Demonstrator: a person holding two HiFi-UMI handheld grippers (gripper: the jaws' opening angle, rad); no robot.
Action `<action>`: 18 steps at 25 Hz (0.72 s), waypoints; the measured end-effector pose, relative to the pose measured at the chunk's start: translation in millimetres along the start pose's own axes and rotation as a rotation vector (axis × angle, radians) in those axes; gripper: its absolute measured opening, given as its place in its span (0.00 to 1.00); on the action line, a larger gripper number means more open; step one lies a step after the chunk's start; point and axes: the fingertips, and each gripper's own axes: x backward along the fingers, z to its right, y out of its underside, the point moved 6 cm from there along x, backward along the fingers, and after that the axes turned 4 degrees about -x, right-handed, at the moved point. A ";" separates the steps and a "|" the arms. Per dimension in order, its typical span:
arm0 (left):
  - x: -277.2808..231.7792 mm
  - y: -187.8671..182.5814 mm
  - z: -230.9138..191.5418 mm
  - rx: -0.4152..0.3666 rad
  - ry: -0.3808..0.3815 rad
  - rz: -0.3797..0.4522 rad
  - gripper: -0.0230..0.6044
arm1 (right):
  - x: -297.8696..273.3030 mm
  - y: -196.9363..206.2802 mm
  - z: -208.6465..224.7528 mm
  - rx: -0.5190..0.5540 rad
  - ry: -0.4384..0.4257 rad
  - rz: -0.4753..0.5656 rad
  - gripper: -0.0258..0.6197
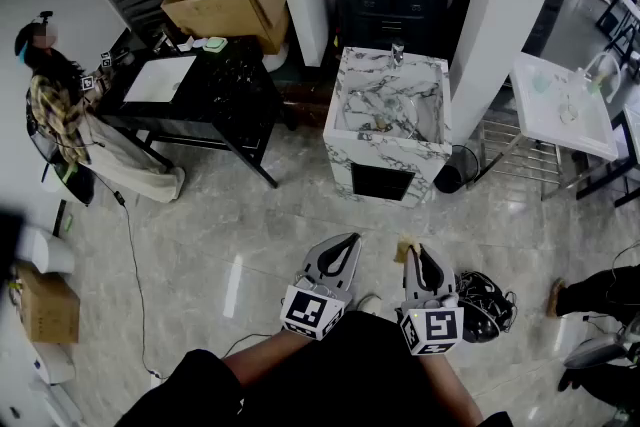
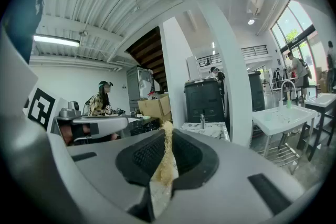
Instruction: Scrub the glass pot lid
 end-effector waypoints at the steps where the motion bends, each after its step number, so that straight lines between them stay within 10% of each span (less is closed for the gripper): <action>1: -0.4 -0.3 1.0 0.001 -0.010 -0.002 0.07 | 1.3 -0.6 1.4 0.000 -0.003 -0.001 0.13; 18: -16.6 32.7 -21.5 0.053 -0.071 -0.071 0.07 | -15.4 22.0 18.0 -0.065 0.005 -0.020 0.13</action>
